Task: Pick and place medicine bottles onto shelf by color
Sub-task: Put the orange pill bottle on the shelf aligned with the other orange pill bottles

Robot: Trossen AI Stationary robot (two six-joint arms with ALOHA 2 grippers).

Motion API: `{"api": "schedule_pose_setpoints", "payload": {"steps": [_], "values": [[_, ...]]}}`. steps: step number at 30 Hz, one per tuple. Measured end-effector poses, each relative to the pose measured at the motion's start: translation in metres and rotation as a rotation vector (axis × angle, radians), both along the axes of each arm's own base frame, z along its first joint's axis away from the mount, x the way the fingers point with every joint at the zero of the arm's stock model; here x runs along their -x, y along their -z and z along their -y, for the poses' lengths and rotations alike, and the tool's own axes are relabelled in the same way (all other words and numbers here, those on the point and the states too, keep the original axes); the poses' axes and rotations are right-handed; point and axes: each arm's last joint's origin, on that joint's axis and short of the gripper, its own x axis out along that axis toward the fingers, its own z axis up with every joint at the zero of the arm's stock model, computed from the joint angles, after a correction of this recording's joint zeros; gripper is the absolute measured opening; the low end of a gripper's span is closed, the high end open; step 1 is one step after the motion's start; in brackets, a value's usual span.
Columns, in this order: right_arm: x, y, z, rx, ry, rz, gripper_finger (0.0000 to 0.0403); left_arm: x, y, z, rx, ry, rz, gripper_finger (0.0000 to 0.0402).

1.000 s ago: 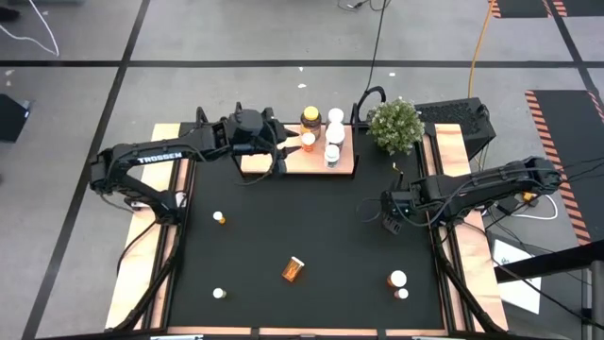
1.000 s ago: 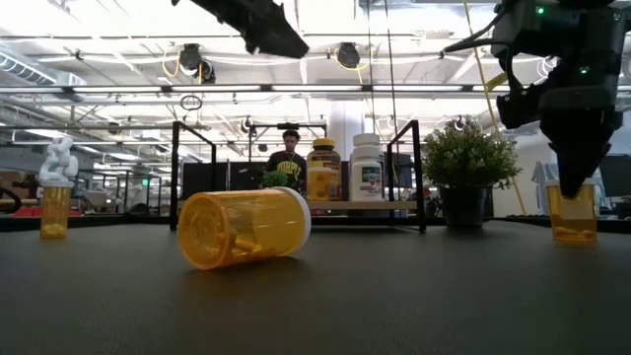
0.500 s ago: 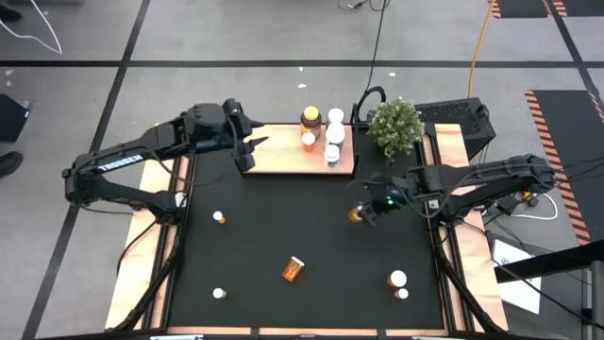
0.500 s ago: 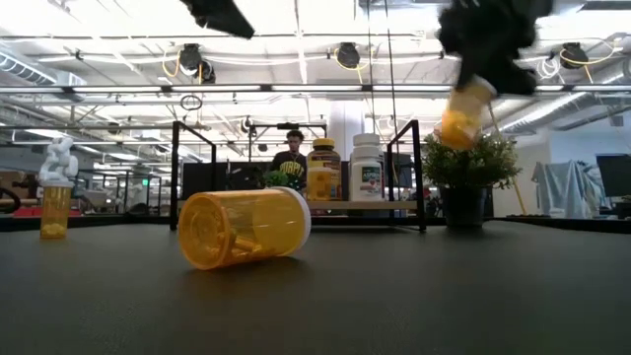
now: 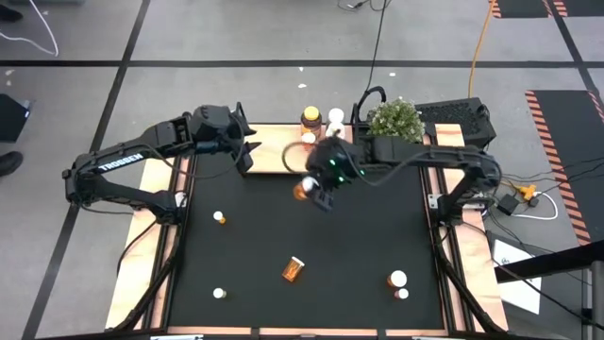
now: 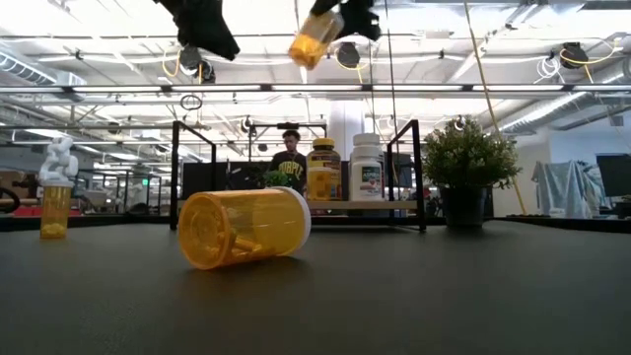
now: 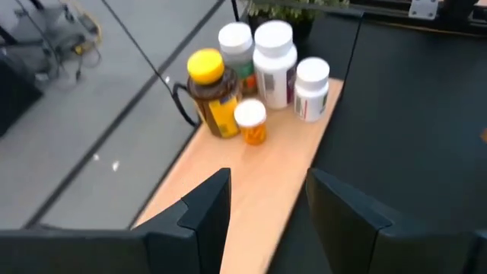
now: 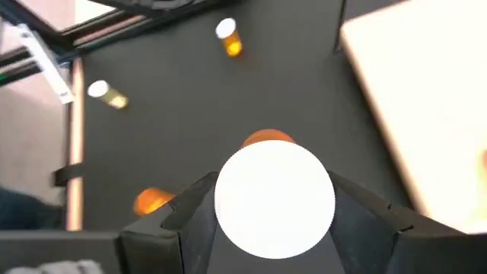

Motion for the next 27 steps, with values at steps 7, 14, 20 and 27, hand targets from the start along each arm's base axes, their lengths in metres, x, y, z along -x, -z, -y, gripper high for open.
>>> {"api": "schedule_pose_setpoints", "payload": {"steps": [7, 14, 20, 27], "values": [[-0.020, 0.001, 0.049, 0.155, 0.023, -0.014, 0.0205, 0.007, 0.010, 0.004, 0.072, -0.030, -0.111, 0.0172], [-0.027, 0.032, 0.101, 0.187, 0.105, -0.124, 0.0205, 0.009, 0.012, 0.004, 0.111, -0.073, -0.117, 0.0172], [-0.024, 0.048, 0.125, 0.233, 0.066, -0.201, 0.0205, 0.009, 0.011, 0.003, 0.130, -0.117, -0.083, 0.0172], [-0.023, 0.036, 0.131, 0.344, 0.001, -0.197, 0.0205, 0.008, 0.010, 0.002, 0.102, -0.158, -0.079, 0.0172]]}}
